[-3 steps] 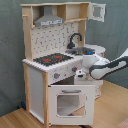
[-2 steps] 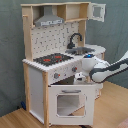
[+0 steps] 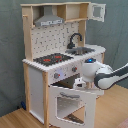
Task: Play with the kitchen
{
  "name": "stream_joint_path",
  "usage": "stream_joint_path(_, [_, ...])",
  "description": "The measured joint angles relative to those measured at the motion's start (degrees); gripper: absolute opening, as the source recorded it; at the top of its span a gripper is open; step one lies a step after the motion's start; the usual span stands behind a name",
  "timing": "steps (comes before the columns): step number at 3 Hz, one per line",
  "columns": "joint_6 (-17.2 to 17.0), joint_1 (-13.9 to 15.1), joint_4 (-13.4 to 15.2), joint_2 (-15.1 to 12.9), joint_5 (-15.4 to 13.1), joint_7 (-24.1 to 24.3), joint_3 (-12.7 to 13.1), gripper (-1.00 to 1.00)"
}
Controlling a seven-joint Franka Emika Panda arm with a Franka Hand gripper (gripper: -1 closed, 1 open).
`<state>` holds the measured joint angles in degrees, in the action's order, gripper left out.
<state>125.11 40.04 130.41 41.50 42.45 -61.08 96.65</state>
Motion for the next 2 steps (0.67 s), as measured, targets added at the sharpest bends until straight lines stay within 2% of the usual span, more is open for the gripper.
stream_joint_path(1, [0.0,-3.1,1.7,0.4,-1.3,3.3,-3.0,-1.00])
stream_joint_path(2, [-0.3,-5.5,3.2,0.8,-3.1,3.4,-7.9,-1.00])
